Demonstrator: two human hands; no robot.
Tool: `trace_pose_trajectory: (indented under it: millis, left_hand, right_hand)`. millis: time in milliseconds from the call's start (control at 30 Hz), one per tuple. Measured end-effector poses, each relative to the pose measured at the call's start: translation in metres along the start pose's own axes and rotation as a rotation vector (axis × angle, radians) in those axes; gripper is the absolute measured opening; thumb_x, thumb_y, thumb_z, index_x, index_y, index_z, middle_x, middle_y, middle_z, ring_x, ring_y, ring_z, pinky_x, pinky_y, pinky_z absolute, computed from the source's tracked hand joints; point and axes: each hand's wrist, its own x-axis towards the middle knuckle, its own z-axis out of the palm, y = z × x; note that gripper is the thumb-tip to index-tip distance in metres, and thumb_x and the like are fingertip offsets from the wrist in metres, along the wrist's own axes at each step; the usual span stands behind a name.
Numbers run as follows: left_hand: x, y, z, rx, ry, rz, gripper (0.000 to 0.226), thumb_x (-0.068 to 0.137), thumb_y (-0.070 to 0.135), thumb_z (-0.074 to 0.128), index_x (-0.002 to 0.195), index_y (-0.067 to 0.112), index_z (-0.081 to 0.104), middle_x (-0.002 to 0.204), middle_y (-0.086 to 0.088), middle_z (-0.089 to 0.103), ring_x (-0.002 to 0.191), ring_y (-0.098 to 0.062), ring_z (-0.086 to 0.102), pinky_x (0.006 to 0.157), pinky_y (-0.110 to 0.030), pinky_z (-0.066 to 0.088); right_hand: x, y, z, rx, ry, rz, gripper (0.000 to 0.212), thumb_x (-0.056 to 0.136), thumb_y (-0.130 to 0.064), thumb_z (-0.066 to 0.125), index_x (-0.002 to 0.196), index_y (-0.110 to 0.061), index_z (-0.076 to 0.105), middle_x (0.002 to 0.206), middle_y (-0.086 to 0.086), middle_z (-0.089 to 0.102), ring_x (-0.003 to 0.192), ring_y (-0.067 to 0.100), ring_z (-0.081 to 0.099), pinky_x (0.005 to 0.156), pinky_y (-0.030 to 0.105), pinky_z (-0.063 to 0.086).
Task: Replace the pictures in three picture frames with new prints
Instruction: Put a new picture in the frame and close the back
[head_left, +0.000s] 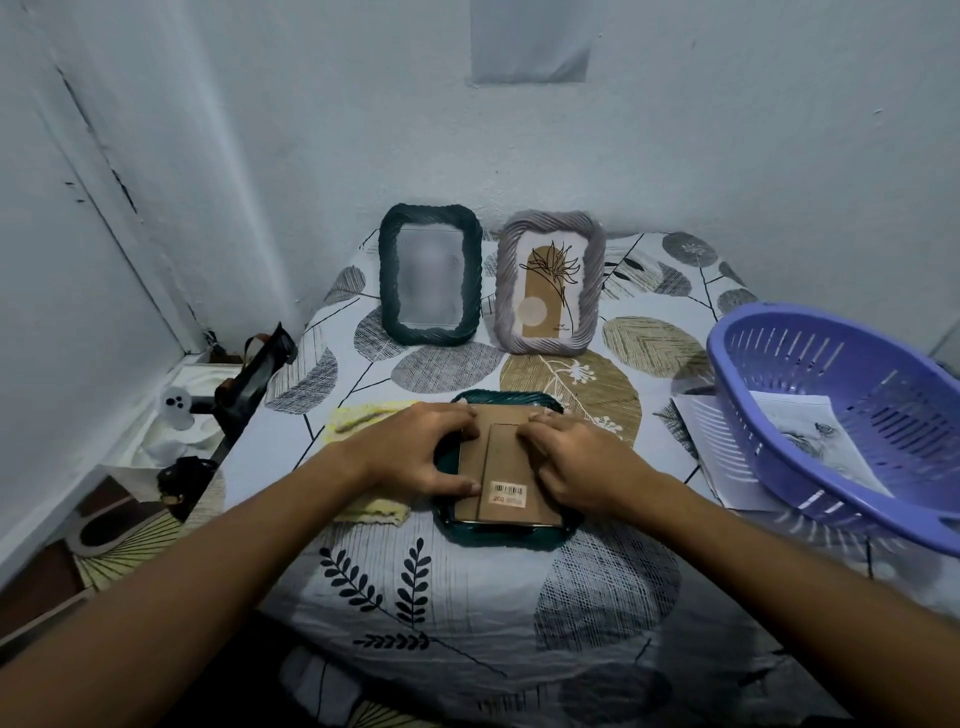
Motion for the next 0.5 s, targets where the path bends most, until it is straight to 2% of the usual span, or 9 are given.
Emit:
trace_pose_trajectory:
  millis: [100, 233, 333, 400, 500]
  left_hand:
    - [0.002, 0.0, -0.001, 0.041, 0.001, 0.004, 0.075, 0.075, 0.059, 0.069, 0.133, 0.015, 0.052, 0.145, -0.001, 0.044, 0.13, -0.013, 0.041, 0.101, -0.015, 0.026]
    - [0.007, -0.003, -0.001, 0.076, -0.018, 0.012, 0.072, 0.077, 0.056, 0.069, 0.133, 0.014, 0.052, 0.148, 0.002, 0.039, 0.133, -0.011, 0.035, 0.1, -0.015, 0.023]
    - [0.014, -0.002, -0.004, 0.079, -0.06, 0.026, 0.068, 0.074, 0.055, 0.07, 0.123, 0.01, 0.057, 0.144, -0.002, 0.044, 0.131, -0.015, 0.039, 0.107, -0.024, 0.031]
    - [0.018, -0.002, -0.008, 0.062, -0.064, 0.039, 0.062, 0.073, 0.052, 0.066, 0.118, 0.009, 0.06, 0.136, -0.002, 0.051, 0.123, -0.017, 0.046, 0.102, -0.03, 0.039]
    - [0.021, -0.01, -0.014, 0.006, 0.047, 0.032, 0.046, 0.081, 0.038, 0.061, 0.119, 0.014, 0.062, 0.123, -0.002, 0.06, 0.113, -0.015, 0.052, 0.098, -0.034, 0.043]
  right_hand:
    - [0.001, 0.003, 0.002, 0.024, 0.015, 0.008, 0.045, 0.095, -0.021, 0.046, 0.139, -0.013, 0.045, 0.145, 0.01, 0.046, 0.132, 0.024, 0.043, 0.107, 0.032, 0.033]
    - [0.003, 0.009, 0.005, 0.04, 0.056, 0.006, 0.04, 0.092, -0.019, 0.049, 0.131, -0.012, 0.054, 0.141, 0.009, 0.051, 0.128, 0.024, 0.048, 0.102, 0.032, 0.04]
    - [0.005, 0.015, 0.004, 0.103, 0.085, -0.007, 0.032, 0.089, -0.015, 0.051, 0.118, -0.013, 0.064, 0.125, 0.007, 0.062, 0.112, 0.024, 0.058, 0.094, 0.037, 0.049]
    - [0.008, 0.024, 0.001, 0.175, 0.149, 0.029, 0.027, 0.088, -0.011, 0.052, 0.111, -0.013, 0.067, 0.114, 0.005, 0.066, 0.102, 0.021, 0.06, 0.088, 0.039, 0.052]
    - [0.02, 0.043, -0.004, 0.288, 0.297, 0.122, 0.028, 0.085, -0.001, 0.055, 0.107, -0.009, 0.071, 0.106, 0.007, 0.07, 0.096, 0.021, 0.062, 0.085, 0.038, 0.052]
